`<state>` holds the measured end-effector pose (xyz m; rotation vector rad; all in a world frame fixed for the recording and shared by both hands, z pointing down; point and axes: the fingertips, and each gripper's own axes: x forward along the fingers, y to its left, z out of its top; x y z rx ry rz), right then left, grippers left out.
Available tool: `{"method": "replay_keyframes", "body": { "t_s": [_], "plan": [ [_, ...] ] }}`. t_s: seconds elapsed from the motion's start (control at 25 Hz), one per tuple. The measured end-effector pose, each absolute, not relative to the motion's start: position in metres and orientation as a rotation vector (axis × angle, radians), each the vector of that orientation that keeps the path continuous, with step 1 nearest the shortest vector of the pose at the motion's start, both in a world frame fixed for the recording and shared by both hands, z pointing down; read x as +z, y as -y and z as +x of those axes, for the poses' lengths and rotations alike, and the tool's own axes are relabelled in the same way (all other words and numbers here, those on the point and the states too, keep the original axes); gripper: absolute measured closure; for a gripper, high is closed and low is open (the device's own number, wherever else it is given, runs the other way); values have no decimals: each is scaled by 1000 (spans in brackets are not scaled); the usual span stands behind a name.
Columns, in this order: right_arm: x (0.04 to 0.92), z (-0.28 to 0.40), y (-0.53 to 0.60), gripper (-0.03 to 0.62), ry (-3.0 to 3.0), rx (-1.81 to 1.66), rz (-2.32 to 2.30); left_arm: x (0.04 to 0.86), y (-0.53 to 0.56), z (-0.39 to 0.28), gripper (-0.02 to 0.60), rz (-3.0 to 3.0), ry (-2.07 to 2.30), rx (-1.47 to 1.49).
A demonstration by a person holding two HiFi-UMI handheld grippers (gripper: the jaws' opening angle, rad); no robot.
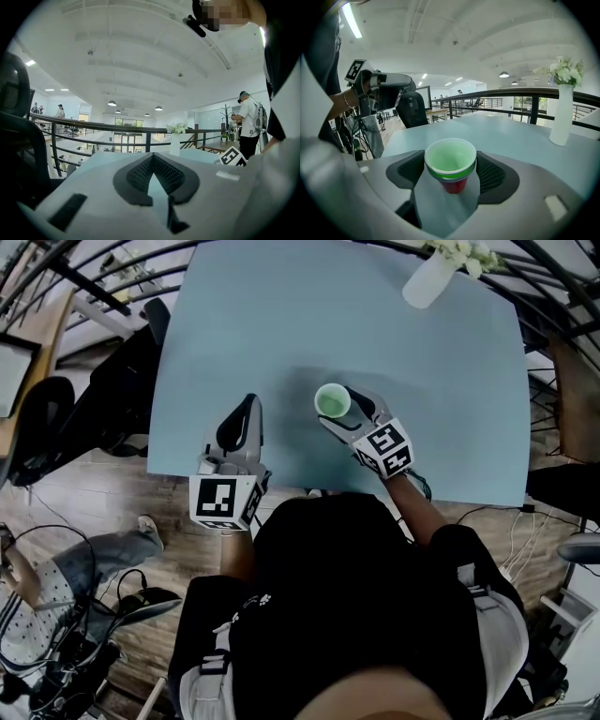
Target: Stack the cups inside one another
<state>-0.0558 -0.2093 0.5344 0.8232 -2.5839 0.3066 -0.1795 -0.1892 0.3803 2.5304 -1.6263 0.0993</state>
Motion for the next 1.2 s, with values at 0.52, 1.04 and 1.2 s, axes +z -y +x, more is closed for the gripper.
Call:
{"method": "replay_keyframes", "body": {
  "t_s": [0.52,1.04,1.2],
  "plan": [
    [511,-49,209,232,2639,320,874,380,189,-176,597,2536,1616,92],
    [438,-27,211,410,2831,246,1063,386,191,-159,597,2564,1554,112],
    [418,-19,208,475,2869,139,1117,382,192,-152,597,2586,1539,109]
  ]
}}
